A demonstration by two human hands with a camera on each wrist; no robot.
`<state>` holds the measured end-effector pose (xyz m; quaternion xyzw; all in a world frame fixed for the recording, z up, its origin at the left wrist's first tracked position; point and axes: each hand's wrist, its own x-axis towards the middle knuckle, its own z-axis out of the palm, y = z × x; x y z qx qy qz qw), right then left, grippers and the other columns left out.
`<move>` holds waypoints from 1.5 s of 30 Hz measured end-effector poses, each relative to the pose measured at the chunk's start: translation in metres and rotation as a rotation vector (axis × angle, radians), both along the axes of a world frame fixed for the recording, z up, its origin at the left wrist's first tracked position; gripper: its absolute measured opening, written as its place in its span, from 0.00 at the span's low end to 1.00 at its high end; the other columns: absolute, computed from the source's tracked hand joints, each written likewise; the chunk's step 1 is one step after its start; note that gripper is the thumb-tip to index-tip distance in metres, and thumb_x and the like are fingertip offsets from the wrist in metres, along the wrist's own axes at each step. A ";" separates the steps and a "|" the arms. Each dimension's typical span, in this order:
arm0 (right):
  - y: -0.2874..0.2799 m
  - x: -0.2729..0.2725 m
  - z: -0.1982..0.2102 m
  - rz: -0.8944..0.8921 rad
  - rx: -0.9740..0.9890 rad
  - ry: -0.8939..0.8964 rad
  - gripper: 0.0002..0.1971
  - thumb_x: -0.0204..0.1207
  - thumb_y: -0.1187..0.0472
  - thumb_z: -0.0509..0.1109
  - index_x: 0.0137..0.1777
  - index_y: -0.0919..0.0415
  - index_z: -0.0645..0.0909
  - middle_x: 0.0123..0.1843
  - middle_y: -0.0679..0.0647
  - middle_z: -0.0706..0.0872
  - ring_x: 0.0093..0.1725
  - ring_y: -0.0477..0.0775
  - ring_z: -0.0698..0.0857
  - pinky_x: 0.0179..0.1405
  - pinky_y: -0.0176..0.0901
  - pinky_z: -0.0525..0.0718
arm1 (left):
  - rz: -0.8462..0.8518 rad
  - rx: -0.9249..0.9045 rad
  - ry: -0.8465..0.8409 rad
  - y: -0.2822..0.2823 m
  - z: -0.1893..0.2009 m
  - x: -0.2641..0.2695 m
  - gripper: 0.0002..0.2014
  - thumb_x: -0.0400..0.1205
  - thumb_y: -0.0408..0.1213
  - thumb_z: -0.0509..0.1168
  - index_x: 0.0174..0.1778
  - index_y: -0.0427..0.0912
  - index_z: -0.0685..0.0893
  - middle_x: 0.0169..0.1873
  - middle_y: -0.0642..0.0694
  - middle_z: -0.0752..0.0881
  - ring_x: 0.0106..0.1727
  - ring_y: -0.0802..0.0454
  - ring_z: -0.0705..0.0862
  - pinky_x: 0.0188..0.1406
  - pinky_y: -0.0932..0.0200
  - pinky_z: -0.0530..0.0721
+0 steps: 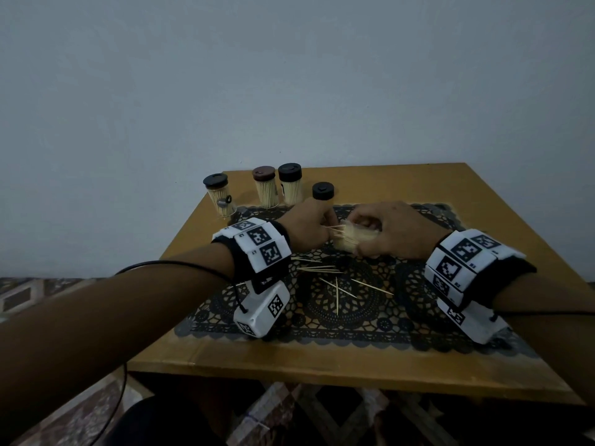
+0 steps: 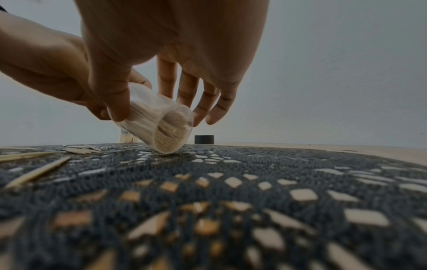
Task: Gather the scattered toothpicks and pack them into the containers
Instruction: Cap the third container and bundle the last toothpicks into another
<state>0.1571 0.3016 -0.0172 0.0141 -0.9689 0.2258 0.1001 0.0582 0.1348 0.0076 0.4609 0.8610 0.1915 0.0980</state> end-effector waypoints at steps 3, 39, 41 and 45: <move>0.001 0.000 -0.001 -0.006 -0.010 0.000 0.23 0.63 0.55 0.84 0.58 0.53 0.85 0.47 0.47 0.85 0.44 0.46 0.81 0.40 0.34 0.73 | 0.025 0.018 -0.094 0.000 0.004 0.001 0.11 0.78 0.23 0.61 0.54 0.39 0.80 0.43 0.47 0.80 0.39 0.54 0.78 0.31 0.65 0.74; 0.003 0.000 -0.001 -0.010 -0.045 0.042 0.22 0.63 0.54 0.85 0.57 0.56 0.85 0.48 0.48 0.87 0.47 0.48 0.84 0.47 0.41 0.83 | 0.111 0.371 -0.135 -0.019 0.000 -0.003 0.10 0.85 0.35 0.62 0.48 0.41 0.90 0.37 0.44 0.89 0.37 0.49 0.84 0.37 0.61 0.80; 0.004 0.000 -0.001 -0.033 -0.034 0.045 0.23 0.63 0.54 0.85 0.57 0.56 0.85 0.49 0.49 0.87 0.47 0.49 0.84 0.47 0.43 0.84 | 0.074 0.196 -0.022 -0.034 0.002 -0.014 0.11 0.85 0.32 0.60 0.57 0.42 0.87 0.48 0.49 0.88 0.48 0.54 0.83 0.46 0.66 0.78; 0.005 -0.001 -0.001 -0.048 0.007 0.047 0.22 0.65 0.54 0.83 0.59 0.57 0.84 0.49 0.48 0.85 0.46 0.48 0.82 0.40 0.33 0.77 | 0.101 -0.392 0.135 -0.069 -0.006 -0.034 0.20 0.82 0.30 0.58 0.72 0.40 0.75 0.67 0.40 0.79 0.65 0.44 0.78 0.61 0.53 0.77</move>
